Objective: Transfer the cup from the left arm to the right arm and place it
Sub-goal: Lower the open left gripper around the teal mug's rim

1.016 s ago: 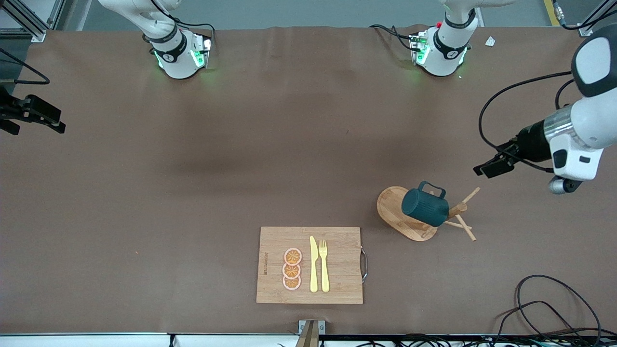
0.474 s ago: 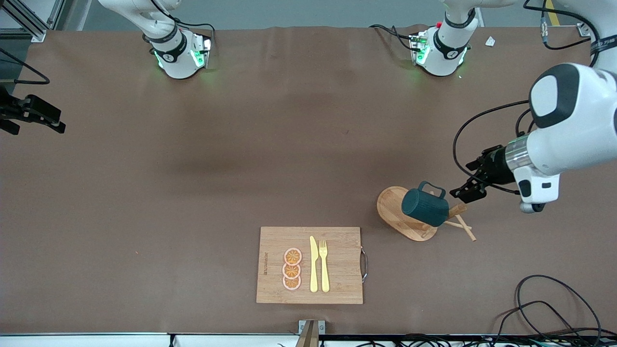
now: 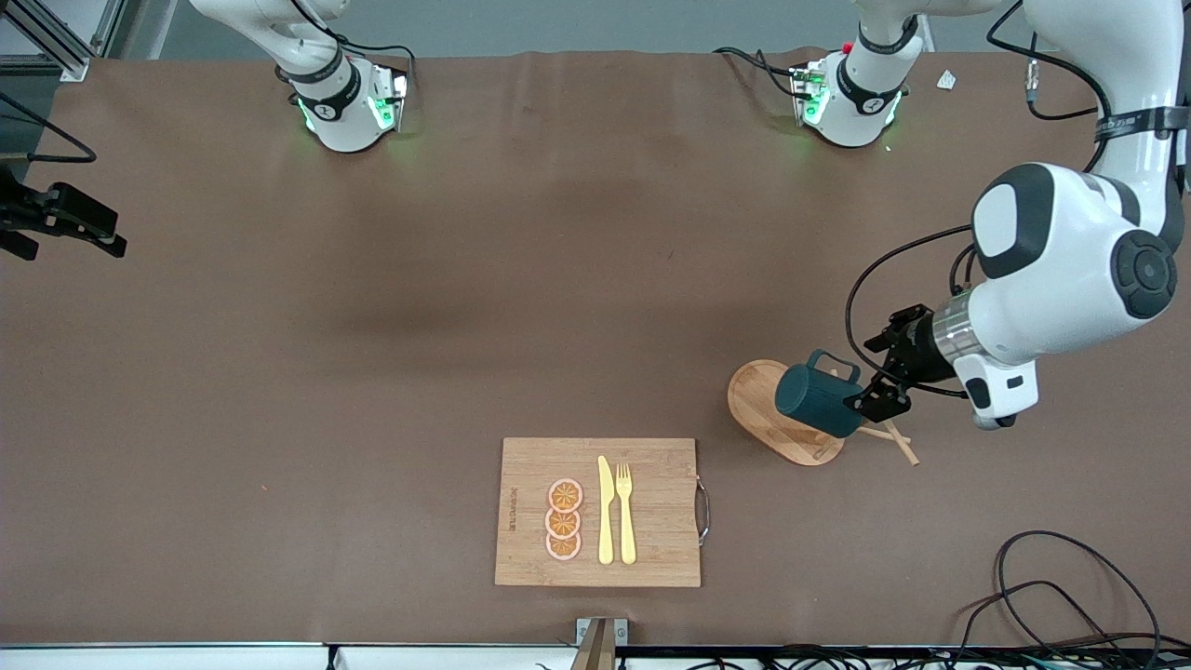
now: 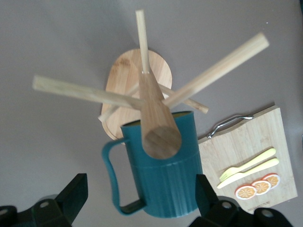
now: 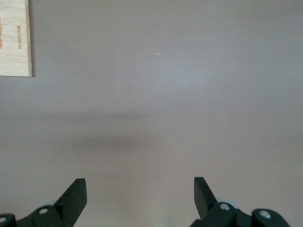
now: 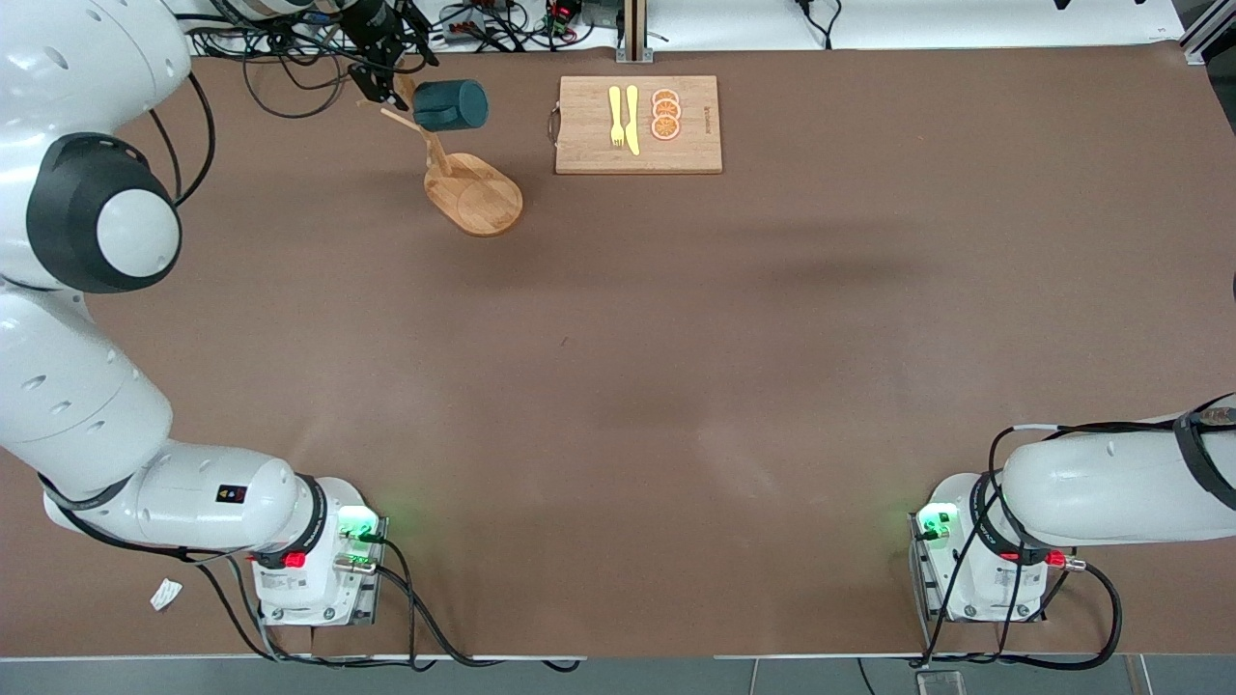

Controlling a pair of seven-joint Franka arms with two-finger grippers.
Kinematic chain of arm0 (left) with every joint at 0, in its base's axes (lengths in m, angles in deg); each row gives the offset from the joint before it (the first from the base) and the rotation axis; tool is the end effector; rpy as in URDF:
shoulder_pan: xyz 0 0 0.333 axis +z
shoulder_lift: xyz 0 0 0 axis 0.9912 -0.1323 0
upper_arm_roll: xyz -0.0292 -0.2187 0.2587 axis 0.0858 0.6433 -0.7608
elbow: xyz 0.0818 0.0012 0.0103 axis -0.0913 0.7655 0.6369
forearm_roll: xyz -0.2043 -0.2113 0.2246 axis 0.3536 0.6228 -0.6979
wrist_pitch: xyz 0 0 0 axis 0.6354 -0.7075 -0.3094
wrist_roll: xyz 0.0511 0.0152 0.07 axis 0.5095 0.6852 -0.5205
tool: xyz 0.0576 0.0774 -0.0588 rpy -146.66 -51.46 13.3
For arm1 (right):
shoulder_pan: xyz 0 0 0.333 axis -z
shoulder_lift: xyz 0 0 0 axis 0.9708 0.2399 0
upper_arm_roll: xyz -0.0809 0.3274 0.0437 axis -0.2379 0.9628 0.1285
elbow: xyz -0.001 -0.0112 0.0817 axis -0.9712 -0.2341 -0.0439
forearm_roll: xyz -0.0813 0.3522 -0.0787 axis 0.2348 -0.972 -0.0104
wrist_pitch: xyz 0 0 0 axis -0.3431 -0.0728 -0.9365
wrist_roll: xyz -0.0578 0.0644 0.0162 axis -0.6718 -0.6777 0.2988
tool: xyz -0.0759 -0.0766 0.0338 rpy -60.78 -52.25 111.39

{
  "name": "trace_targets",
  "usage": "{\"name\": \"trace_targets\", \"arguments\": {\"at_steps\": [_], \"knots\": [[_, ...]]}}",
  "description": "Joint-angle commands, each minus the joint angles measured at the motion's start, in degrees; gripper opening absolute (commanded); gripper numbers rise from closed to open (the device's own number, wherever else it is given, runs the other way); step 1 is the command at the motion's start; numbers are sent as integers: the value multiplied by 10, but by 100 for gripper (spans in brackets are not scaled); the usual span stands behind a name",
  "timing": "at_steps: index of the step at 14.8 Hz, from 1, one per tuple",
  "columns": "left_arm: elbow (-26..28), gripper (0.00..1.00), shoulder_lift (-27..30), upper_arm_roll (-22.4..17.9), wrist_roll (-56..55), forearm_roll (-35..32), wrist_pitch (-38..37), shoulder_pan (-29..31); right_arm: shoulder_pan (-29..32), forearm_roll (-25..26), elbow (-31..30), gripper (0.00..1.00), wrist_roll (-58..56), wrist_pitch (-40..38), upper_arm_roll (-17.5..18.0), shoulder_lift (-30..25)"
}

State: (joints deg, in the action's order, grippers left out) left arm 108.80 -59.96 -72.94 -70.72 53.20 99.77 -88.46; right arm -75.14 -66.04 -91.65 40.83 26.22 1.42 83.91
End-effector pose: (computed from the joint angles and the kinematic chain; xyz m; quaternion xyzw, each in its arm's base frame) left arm 0.6311 -0.1457 0.4579 0.8437 0.5165 -0.0846 0.1189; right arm 0.5324 -0.0211 0.6649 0.9998 0.0163 0.0014 0.0083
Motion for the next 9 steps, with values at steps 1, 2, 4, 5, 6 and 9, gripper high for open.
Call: {"name": "trace_targets", "arguments": {"at_steps": [1, 2, 4, 5, 6, 9], "knots": [[-10, 100, -15, 1, -16, 25, 11, -1, 0, 7, -7, 100, -4, -4, 2, -12], [-8, 100, -19, 1, -17, 28, 20, -2, 0, 7, -6, 100, -4, -4, 2, -12], [-9, 100, -26, 2, -18, 28, 27, -5, 0, 7, -6, 100, -4, -4, 2, -12], [-10, 100, -28, 2, -18, 28, 30, -5, 0, 7, -7, 100, -4, -4, 2, -12], [-9, 100, -29, 2, -18, 29, 34, -6, 0, 7, -6, 100, -4, -4, 2, -12], [-11, 100, -31, 2, -18, 44, 36, -5, 0, 7, -6, 100, -4, -4, 2, -12]]}}
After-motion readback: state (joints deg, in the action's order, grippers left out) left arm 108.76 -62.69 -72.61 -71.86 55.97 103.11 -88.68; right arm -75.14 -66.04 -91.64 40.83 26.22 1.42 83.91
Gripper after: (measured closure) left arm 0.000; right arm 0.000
